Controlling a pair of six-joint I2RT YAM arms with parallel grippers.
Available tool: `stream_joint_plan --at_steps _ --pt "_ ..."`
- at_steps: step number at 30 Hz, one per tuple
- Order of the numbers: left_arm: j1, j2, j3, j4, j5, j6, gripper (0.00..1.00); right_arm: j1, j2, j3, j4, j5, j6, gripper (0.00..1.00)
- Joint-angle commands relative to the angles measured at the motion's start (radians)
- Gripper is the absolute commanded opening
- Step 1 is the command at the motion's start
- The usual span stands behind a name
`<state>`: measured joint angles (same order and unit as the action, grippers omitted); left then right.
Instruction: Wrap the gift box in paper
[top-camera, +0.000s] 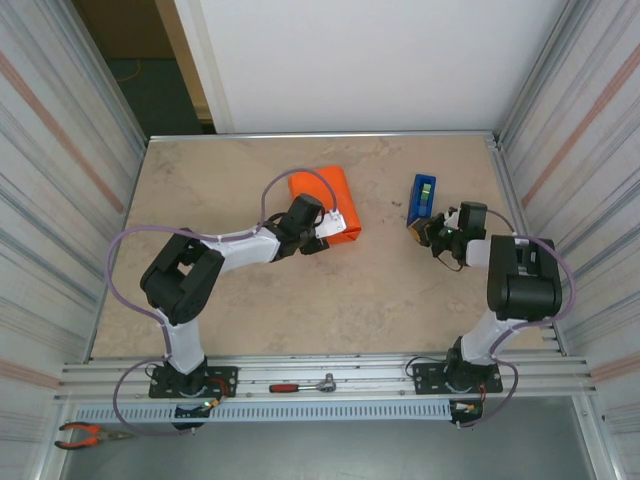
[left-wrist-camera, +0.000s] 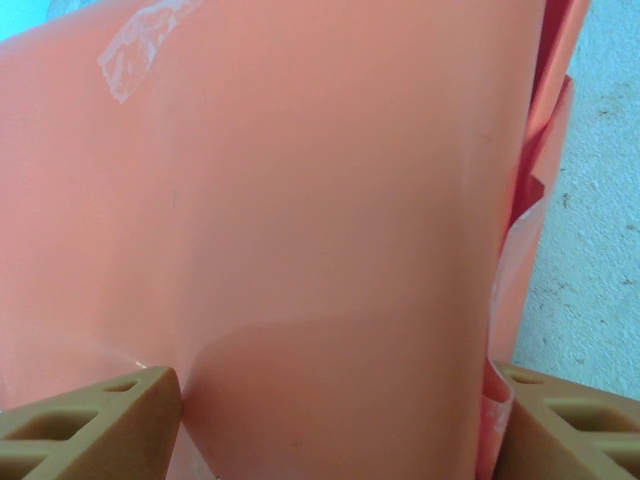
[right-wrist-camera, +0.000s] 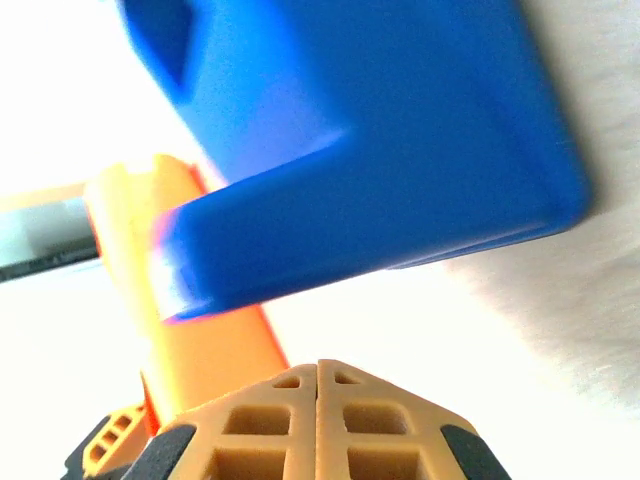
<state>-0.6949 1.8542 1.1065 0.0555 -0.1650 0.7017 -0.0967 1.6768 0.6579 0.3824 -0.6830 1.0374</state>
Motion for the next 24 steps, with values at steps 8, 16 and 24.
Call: stream_joint_plan --at_steps 8,16,24 --pt "0.012 0.035 -0.003 -0.075 0.016 -0.022 0.74 0.188 -0.113 0.004 -0.054 -0.006 -0.093 0.0" --pt "0.012 0.035 -0.003 -0.077 0.016 -0.021 0.74 0.331 -0.066 -0.012 0.119 -0.012 -0.052 0.0" --pt "0.012 0.033 -0.006 -0.077 0.014 -0.024 0.75 0.404 0.008 -0.035 0.338 -0.021 0.019 0.0"
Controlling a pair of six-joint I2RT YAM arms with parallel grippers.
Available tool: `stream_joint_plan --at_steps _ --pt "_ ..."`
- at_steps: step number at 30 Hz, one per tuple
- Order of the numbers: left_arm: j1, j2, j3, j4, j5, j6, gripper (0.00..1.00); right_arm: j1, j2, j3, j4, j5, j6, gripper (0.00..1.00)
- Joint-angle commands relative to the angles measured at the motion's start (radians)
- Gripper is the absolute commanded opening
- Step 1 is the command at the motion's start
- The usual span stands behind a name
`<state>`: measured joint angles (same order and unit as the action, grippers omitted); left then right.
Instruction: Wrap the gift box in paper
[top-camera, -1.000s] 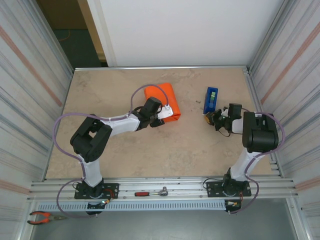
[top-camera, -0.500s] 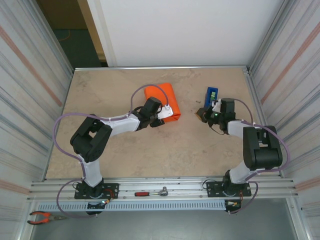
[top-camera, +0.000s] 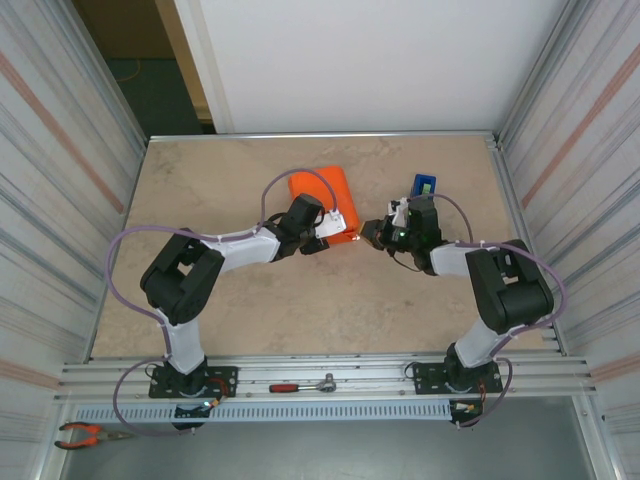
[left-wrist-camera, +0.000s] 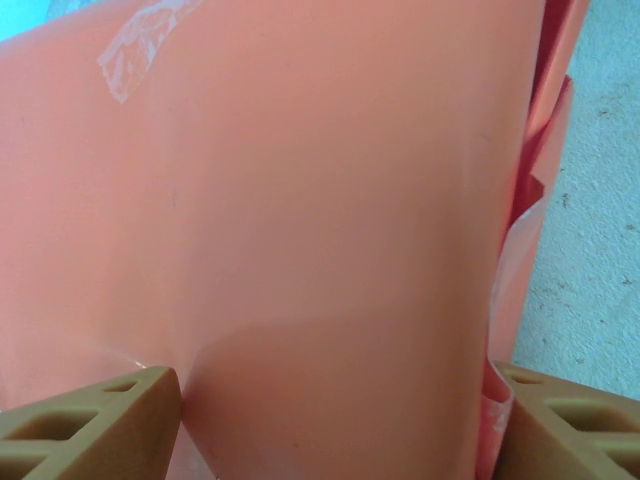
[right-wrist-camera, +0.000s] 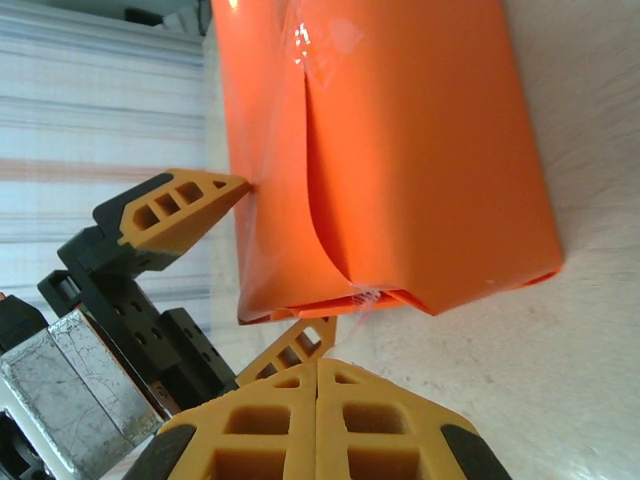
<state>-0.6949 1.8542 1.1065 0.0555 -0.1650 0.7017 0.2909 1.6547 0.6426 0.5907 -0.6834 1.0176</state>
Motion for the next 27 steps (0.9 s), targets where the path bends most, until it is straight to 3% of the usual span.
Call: stream_joint_plan --at_steps 1,11,17,27 --pt "0.011 0.033 -0.006 -0.077 0.015 -0.024 0.75 0.023 0.041 -0.024 0.167 -0.024 0.051 0.0" --pt "0.012 0.03 -0.011 -0.076 0.014 -0.021 0.75 0.058 0.072 -0.053 0.402 -0.03 0.116 0.0" --pt "0.012 0.029 -0.012 -0.075 0.014 -0.02 0.74 0.057 0.048 -0.055 0.389 -0.012 0.101 0.0" --pt "0.012 0.028 -0.013 -0.076 0.014 -0.021 0.74 0.073 0.136 -0.018 0.437 -0.006 0.134 0.0"
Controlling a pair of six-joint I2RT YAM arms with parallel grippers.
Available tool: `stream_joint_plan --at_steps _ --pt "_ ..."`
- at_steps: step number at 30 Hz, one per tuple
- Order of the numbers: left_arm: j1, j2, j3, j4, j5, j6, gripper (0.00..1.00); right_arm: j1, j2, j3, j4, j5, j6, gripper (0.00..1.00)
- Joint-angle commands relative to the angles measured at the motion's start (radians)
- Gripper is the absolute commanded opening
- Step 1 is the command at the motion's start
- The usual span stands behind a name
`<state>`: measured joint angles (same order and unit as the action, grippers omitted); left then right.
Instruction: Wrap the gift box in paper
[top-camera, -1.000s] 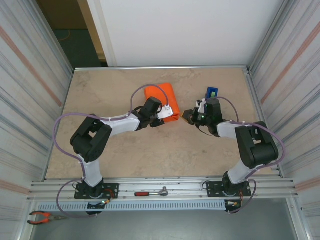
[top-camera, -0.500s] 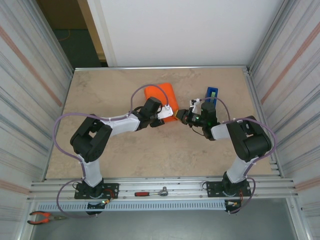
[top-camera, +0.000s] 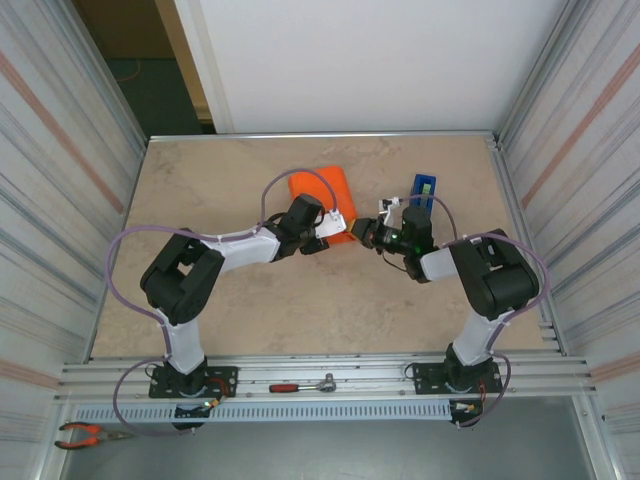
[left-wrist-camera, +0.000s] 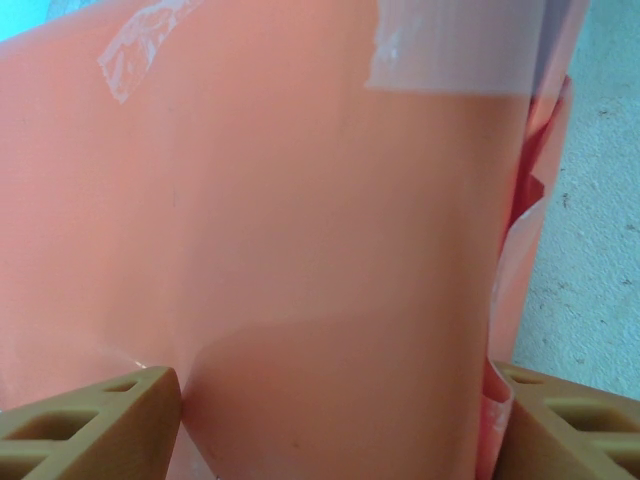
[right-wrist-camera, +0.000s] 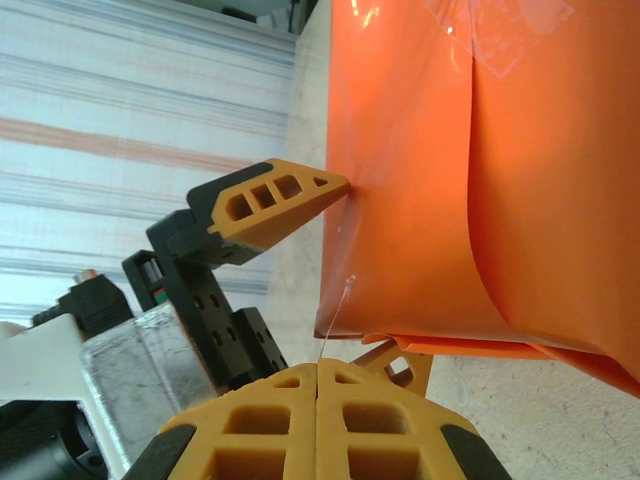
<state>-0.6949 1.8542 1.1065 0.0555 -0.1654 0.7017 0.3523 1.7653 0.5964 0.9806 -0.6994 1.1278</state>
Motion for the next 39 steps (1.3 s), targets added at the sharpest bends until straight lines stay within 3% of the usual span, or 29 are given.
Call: stream_joint_plan --at_steps 1,39 --pt "0.012 0.027 -0.014 -0.075 0.015 -0.022 0.74 0.015 0.035 0.032 0.053 0.01 0.028 0.0" --pt "0.012 0.025 -0.016 -0.075 0.016 -0.02 0.74 0.055 0.168 0.081 0.12 0.026 0.097 0.0"
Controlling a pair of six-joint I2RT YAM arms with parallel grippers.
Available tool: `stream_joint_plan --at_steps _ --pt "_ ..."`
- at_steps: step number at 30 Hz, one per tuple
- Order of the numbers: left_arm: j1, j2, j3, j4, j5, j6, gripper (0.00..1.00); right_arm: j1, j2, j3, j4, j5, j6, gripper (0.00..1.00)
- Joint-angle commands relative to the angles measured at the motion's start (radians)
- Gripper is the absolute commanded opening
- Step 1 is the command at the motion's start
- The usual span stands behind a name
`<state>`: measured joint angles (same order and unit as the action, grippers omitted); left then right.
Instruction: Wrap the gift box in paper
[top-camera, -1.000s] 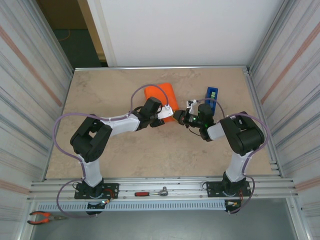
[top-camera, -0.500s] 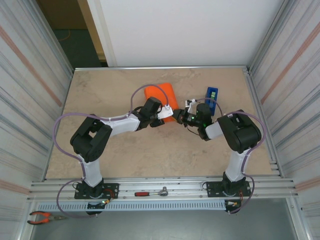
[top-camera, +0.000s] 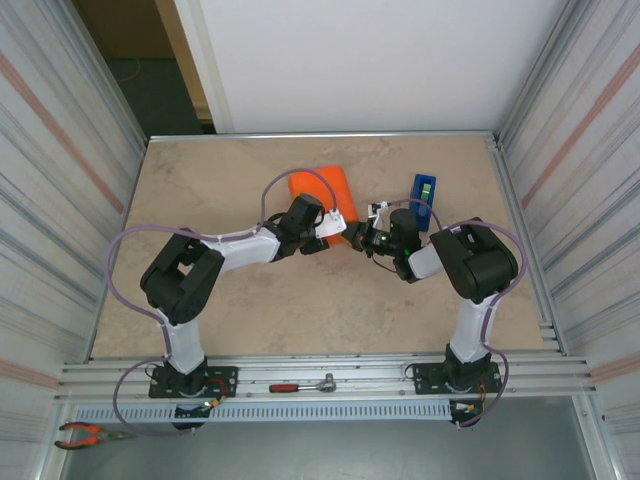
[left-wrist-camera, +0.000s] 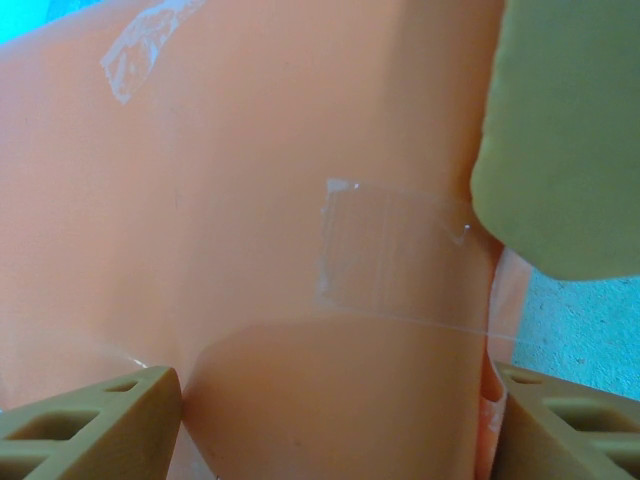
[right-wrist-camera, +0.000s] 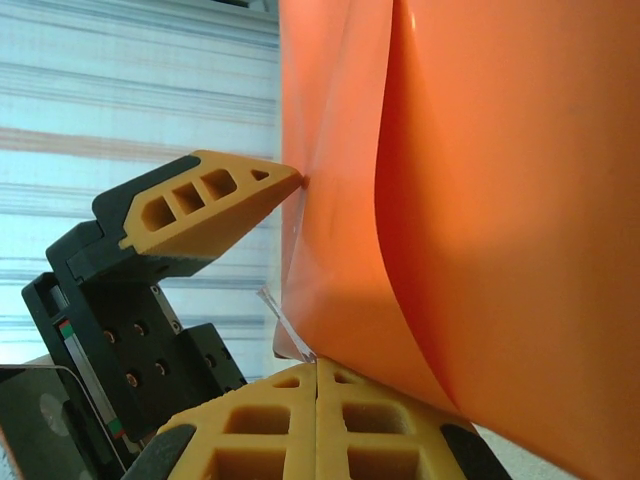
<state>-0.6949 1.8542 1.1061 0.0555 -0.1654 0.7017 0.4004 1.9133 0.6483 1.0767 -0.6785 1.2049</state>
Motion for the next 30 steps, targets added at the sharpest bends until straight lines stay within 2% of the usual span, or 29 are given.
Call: stream_joint_plan --at_steps 1,16,24,30 --pt "0.012 0.025 -0.016 -0.075 0.017 -0.019 0.74 0.006 0.018 0.029 0.023 0.006 0.021 0.0" --pt "0.012 0.025 -0.016 -0.075 0.017 -0.02 0.74 0.006 0.014 0.017 0.023 0.007 0.022 0.0" --pt "0.012 0.025 -0.016 -0.078 0.021 -0.019 0.71 0.003 0.011 0.01 0.023 0.009 0.021 0.14" --pt "0.012 0.027 -0.013 -0.081 0.022 -0.019 0.7 0.002 0.01 0.002 0.024 0.012 0.019 0.17"
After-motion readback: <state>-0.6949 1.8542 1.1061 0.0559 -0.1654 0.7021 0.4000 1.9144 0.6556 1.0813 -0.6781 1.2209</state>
